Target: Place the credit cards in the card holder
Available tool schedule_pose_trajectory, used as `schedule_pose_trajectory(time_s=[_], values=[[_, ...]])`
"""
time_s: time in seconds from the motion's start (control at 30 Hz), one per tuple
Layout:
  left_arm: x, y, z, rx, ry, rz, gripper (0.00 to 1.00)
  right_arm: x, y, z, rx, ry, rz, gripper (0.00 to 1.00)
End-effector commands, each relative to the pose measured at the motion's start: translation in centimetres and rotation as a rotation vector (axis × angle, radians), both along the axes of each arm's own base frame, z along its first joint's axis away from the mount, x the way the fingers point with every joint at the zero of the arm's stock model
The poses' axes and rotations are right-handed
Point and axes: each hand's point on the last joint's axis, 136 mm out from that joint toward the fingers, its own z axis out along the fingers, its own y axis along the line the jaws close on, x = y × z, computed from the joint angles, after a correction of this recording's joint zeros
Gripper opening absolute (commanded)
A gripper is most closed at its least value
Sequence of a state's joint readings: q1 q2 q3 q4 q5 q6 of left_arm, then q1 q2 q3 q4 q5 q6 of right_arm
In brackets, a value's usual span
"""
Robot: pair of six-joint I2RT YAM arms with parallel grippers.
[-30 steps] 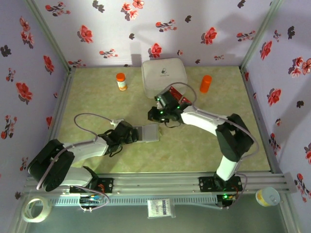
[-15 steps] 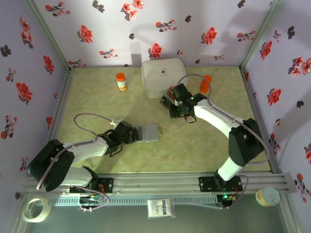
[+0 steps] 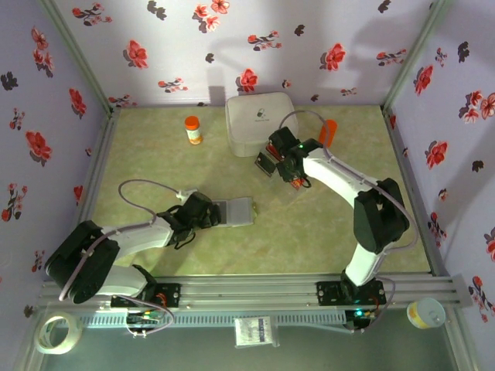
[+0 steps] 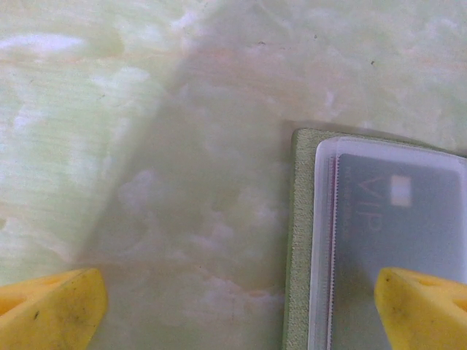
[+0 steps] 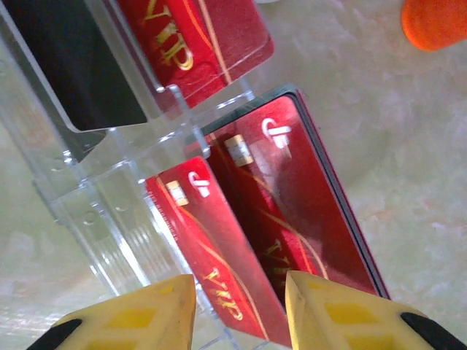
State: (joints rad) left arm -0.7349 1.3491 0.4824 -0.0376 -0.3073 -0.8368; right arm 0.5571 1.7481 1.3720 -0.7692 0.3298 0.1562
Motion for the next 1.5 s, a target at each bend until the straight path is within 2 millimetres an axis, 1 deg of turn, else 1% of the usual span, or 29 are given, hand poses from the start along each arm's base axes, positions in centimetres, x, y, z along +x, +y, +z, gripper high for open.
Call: schedule_pose_trajectory(time_s=[0.0,0.13,0.17,0.27,0.47,0.67,0.77,0.87,0.93,1.1,1.47], values=[[-2.4,2.0,-3.2,0.079,0.129,0.017,0.97,0.6,-1.0,0.1,-0.046,0.004,-0.004,0.37],[-2.4,2.0,-3.3,0.079,0.131,0.018,0.97,0.8,-0.8,-0.4,-0.03,0.017,-0.008,0.36],[-2.4,1.9,-3.3,0.079,0.13,0.018,0.97,0.7,-0.3,-0.7,-0.005,0.033,0.0,0.36],[-2.4,1.9,-3.3,0.077,0.13,0.016,0.97,0.5,0.1,-1.1,0.019,0.053,0.007,0.34],[-2.3,1.9,-3.3,0.079,0.13,0.015,0.97,0.1,0.6,-1.3,0.047,0.07,0.018,0.23],[-2.4,1.9,-3.4,0.077,0.131,0.016,0.97,0.0,1.0,-0.6,0.07,0.069,0.036,0.12],[-2.4,1.9,-3.3,0.076,0.13,0.016,0.97,-0.2,1.4,-0.3,0.098,0.072,0.058,0.08],[-2.3,1.9,-3.3,0.076,0.128,0.016,0.97,-0.3,1.8,-0.2,0.126,0.08,0.076,0.07],[-2.4,1.9,-3.3,0.076,0.129,0.017,0.97,-0.5,2.0,-0.1,0.146,0.089,0.083,0.08],[-2.3,1.9,-3.2,0.076,0.126,0.018,0.97,-0.6,2.0,-0.5,0.152,0.106,0.082,0.12],[-2.3,1.9,-3.2,0.074,0.125,0.018,0.97,-0.6,2.7,-1.2,0.188,0.133,0.086,0.12]])
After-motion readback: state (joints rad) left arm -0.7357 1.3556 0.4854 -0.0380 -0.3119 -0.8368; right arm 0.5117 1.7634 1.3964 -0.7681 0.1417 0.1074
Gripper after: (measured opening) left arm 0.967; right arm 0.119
